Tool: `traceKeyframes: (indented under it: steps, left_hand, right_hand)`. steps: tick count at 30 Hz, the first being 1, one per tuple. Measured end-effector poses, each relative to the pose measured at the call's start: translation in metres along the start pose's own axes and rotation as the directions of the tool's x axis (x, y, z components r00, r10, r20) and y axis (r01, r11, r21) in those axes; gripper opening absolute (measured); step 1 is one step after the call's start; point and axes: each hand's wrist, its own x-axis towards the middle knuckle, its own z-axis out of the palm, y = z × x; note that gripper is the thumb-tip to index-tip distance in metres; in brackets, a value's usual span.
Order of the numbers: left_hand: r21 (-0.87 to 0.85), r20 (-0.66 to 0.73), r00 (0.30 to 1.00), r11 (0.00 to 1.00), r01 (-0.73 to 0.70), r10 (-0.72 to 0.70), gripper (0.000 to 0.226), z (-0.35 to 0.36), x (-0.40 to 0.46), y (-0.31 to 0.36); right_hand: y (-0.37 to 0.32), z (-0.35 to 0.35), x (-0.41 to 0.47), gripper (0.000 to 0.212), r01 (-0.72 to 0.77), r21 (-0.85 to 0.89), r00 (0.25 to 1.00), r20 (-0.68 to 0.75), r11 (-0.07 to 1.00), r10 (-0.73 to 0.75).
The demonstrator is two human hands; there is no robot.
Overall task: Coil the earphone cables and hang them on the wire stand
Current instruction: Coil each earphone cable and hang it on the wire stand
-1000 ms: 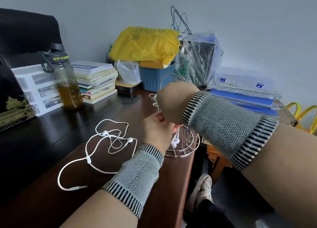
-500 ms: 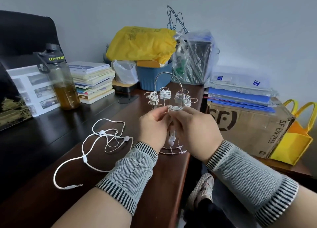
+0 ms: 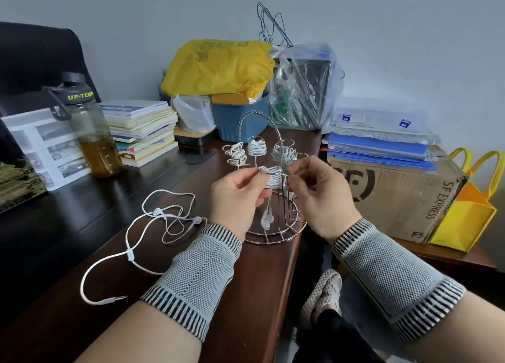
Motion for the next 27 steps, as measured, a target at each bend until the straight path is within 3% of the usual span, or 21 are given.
traceKeyframes:
  steps: [5,10,13,17,21,25,27]
  left_hand:
    - [-0.013,-0.018,0.996,0.996,0.086,-0.087,0.010,-0.009,0.005,0.005]
    - [0.031,-0.003,0.992,0.992,0.126,-0.126,0.011,-0.018,0.006,0.012]
    - [0.195,-0.003,0.995,0.976,0.095,-0.096,0.008,-0.027,0.006,0.021]
    - [0.473,-0.046,0.998,0.881,-0.005,0.030,0.016,-0.036,0.001,0.030]
    - [0.574,0.157,0.988,0.815,-0.080,-0.013,0.037,-0.027,-0.023,0.034]
    - [0.591,0.242,0.970,0.793,-0.152,0.006,0.017,-0.019,-0.024,0.032]
    - [0.661,0.273,0.958,0.706,-0.254,0.090,0.022,-0.021,-0.020,0.039]
  right_hand:
    - [-0.010,-0.002,-0.004,0.028,0.024,0.110,0.987,0.156,0.994,-0.041]
    - [-0.010,-0.004,-0.003,0.035,0.013,0.113,0.960,0.278,0.994,-0.044]
    - [-0.004,-0.003,-0.004,0.021,0.016,0.112,0.968,0.246,0.994,-0.043]
    - [-0.006,0.002,-0.004,0.020,0.017,0.114,0.981,0.192,0.993,-0.038]
    - [-0.005,0.007,-0.008,0.024,0.021,0.128,0.989,0.142,0.992,-0.039]
    - [-0.005,0.007,-0.008,0.018,-0.005,0.133,0.994,0.110,0.991,-0.010]
    - [-0.006,0.006,-0.007,0.015,-0.019,0.125,0.996,0.085,0.992,0.008]
